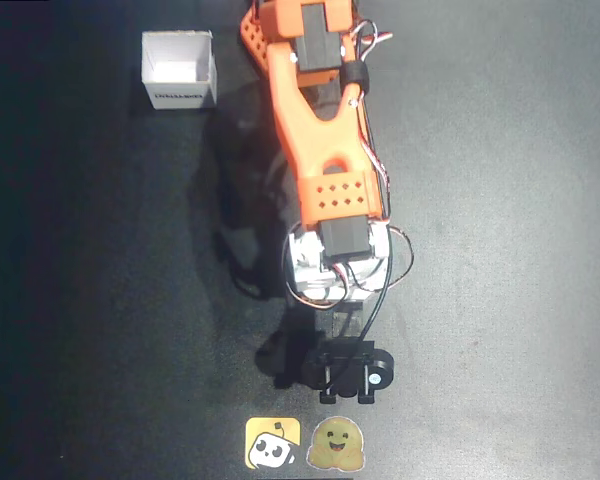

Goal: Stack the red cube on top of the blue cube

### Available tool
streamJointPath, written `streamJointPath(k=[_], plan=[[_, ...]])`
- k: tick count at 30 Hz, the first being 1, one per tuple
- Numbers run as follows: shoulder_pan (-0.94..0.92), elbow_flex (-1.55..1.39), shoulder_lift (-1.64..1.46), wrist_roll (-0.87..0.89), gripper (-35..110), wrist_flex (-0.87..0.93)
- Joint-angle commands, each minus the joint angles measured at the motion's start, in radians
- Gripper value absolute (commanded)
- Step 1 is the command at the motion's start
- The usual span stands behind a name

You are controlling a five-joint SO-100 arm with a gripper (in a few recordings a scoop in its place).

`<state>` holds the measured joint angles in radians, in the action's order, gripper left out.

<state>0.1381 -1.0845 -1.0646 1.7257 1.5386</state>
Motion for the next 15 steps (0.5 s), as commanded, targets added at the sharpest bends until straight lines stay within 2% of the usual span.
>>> streamJointPath(k=[1, 13, 15], plan=[[0.011, 0.005, -0.009, -0.011, 0, -0.011], [0.012, -0.003, -0.006, -0.008, 4, -0.011], [0.012, -0.003, -0.006, -0.008, 9, -0.011]])
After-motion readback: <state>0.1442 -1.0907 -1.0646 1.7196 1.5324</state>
